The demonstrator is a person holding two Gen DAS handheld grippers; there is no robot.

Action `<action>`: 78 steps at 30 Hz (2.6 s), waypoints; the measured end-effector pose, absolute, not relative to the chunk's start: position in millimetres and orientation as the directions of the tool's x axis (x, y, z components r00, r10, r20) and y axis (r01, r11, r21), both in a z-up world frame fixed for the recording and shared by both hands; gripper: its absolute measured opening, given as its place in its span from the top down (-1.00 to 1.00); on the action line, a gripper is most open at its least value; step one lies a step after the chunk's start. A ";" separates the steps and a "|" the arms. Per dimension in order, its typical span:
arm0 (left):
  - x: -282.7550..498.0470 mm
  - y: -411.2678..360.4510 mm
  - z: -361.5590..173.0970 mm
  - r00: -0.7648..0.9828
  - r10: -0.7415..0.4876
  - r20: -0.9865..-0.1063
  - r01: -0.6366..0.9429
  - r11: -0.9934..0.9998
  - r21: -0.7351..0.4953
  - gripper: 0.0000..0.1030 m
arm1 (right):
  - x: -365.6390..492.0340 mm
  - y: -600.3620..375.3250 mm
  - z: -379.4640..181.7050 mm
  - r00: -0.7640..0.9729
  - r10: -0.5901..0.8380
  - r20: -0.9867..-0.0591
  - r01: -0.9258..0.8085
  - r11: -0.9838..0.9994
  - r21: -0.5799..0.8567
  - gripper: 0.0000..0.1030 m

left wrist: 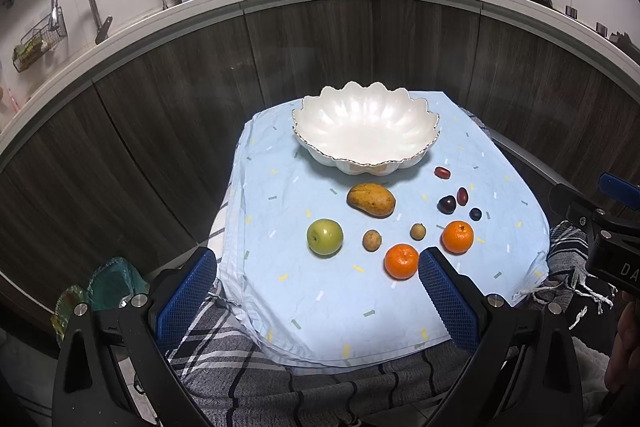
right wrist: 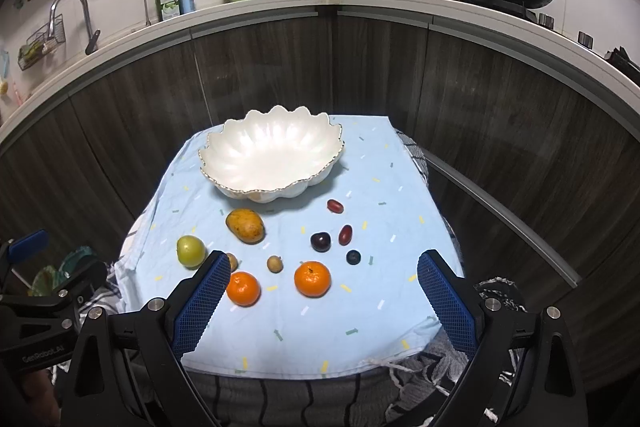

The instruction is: Organize fruits

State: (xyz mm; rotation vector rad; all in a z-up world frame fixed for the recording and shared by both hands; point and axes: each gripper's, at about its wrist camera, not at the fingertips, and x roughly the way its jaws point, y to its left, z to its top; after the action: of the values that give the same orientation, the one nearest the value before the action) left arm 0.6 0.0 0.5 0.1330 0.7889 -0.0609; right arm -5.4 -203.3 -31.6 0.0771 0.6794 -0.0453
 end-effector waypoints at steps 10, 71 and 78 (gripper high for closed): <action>0.3 -0.3 1.6 0.707 -0.005 -0.707 0.105 0.990 0.098 -0.99 | -8.2 -203.9 -28.5 0.782 -0.018 -0.623 0.069 0.996 0.057 -0.86; -6.6 -3.8 10.5 0.724 -0.009 -0.690 0.110 0.989 0.103 -0.99 | -13.9 -203.7 -25.5 0.798 -0.009 -0.602 0.061 0.996 0.066 -0.86; -4.3 -8.0 7.9 0.728 -0.020 -0.685 0.135 0.984 0.115 -0.99 | -10.9 -203.9 -28.1 0.797 -0.001 -0.604 0.054 0.996 0.070 -0.86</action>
State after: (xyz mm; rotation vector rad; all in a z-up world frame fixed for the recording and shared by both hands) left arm -4.3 -8.0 7.9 0.1615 0.7508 -0.0860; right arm -10.9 -203.9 -28.1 0.0855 0.6477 -0.0297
